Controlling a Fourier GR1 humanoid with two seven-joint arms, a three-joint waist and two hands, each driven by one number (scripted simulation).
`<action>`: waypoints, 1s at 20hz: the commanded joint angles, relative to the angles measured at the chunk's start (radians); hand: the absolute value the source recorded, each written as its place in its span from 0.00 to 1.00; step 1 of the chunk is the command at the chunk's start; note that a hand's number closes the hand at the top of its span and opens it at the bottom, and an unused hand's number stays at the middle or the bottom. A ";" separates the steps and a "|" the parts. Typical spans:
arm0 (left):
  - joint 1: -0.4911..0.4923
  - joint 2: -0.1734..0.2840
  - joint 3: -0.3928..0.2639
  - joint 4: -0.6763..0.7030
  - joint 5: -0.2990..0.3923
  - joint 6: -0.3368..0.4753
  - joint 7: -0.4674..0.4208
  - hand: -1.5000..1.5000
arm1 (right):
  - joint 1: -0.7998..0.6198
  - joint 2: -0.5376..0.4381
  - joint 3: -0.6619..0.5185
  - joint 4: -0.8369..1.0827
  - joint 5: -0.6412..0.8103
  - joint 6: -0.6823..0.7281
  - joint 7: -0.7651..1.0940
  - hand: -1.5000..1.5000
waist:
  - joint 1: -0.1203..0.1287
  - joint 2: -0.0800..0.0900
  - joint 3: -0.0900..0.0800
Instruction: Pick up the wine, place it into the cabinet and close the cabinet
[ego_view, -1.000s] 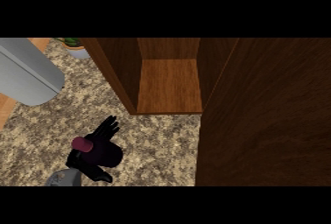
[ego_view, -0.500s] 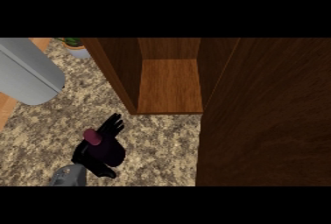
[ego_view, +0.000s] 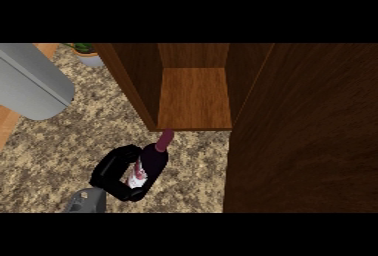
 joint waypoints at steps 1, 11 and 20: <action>0.019 -0.022 -0.024 0.010 -0.041 0.039 -0.095 1.00 | 0.124 0.004 0.069 -0.214 0.006 -0.003 0.023 0.00 | -0.004 0.000 0.000; 0.138 -0.058 0.155 -0.201 0.135 0.238 -0.160 1.00 | 0.073 -0.002 0.022 -0.146 -0.027 -0.002 0.011 0.00 | 0.019 -0.013 0.001; 0.286 -0.059 -0.090 -0.498 0.302 0.391 -0.136 1.00 | 0.072 -0.017 -0.044 -0.206 -0.085 0.004 0.064 0.00 | 0.011 -0.003 0.001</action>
